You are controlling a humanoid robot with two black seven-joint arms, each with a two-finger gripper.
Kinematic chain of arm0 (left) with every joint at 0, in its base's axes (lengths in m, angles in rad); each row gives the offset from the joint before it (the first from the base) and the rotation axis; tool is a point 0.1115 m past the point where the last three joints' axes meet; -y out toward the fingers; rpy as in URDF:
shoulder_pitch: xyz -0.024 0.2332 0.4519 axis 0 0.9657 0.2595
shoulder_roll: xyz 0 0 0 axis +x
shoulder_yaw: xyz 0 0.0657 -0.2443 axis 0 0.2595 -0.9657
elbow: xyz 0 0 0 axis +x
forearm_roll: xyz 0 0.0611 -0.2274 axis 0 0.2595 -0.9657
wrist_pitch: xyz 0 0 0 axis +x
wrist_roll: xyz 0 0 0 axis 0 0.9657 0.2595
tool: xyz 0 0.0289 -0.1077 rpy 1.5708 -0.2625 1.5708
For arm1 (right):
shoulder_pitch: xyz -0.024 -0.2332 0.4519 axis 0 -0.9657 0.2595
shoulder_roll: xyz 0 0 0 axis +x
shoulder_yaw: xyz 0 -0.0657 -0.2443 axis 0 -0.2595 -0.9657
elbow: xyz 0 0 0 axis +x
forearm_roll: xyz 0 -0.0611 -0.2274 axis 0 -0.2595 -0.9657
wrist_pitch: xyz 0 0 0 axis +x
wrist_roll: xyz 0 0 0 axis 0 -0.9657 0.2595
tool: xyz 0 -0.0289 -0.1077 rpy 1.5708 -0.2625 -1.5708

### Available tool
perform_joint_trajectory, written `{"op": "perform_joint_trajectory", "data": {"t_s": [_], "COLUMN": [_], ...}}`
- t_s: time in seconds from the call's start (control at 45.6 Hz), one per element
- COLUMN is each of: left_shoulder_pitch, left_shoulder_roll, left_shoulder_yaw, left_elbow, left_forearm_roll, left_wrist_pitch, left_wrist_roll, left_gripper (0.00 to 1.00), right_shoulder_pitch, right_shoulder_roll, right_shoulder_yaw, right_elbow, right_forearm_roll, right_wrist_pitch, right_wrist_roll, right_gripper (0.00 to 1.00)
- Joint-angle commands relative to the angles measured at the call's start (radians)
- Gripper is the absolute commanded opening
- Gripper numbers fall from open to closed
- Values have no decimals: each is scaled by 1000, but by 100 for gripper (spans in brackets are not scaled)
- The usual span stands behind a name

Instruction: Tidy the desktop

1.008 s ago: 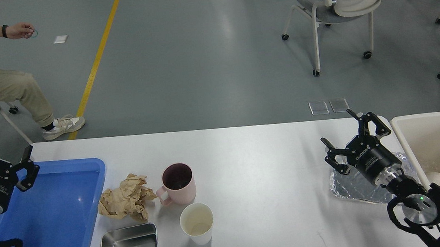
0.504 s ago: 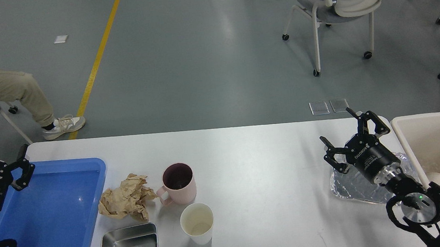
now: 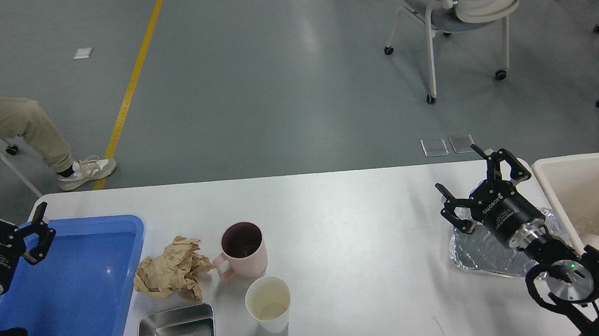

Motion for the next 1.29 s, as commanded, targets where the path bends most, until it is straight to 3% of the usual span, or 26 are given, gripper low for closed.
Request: {"op": "perform_joint_trajectory", "data": {"t_s": [0.0,0.942,1.117,1.271], "left_shoulder_pitch": [0,-1,34,88], "left_shoulder_roll": [1,12,47,103], "left_shoulder_yaw": [1,30,57,76], "left_elbow": [-1,-12,-73,-176], "left_forearm_roll": [0,12,18,110], "left_wrist_pitch": [0,2,13,71], "left_wrist_roll": [27,27,29,29], "left_gripper": [97,97,97,97], "right_shoulder_pitch": [0,-3,-1,-3], "right_shoulder_roll": [8,19,24,27], "right_shoulder_yaw": [1,2,2,1], "right_elbow": [1,1,1,1], "right_forearm_roll": [0,0,0,0], "right_wrist_pitch": [-2,0,0,0], "right_wrist_roll": [0,0,0,0], "right_gripper": [100,100,100,100]}}
